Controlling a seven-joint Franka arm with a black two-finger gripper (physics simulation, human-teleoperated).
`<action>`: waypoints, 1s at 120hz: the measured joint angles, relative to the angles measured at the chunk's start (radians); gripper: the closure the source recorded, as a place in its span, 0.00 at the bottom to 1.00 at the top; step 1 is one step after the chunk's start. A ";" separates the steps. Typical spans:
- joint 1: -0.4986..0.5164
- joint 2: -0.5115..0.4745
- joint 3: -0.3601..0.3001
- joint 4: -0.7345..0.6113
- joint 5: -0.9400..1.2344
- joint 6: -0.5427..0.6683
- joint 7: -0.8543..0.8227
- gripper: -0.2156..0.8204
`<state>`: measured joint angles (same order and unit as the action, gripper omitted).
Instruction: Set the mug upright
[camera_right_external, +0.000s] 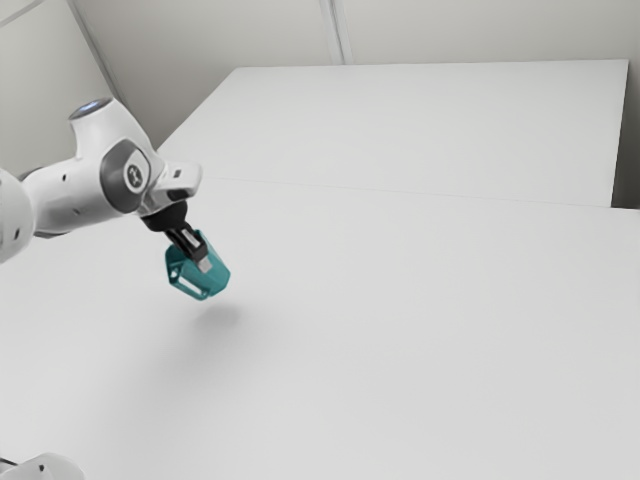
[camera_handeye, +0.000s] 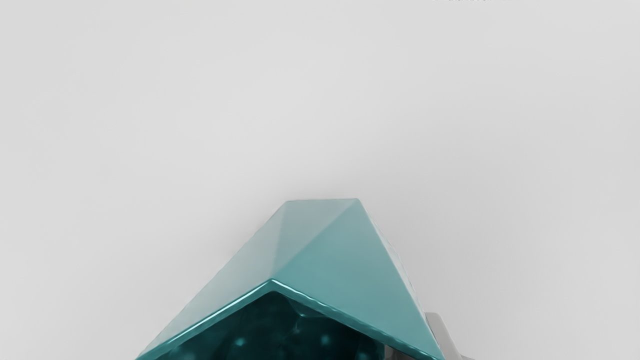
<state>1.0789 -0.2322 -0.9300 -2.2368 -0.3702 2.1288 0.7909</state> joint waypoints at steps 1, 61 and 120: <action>0.000 0.000 -0.003 -0.001 0.000 0.002 -0.003 0.97; -0.002 0.115 -0.098 -0.024 0.098 0.120 -0.143 0.97; -0.044 0.283 -0.108 -0.002 0.306 0.160 -0.238 0.89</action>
<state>1.0352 0.0510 -1.0380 -2.2384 -0.0647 2.2886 0.5526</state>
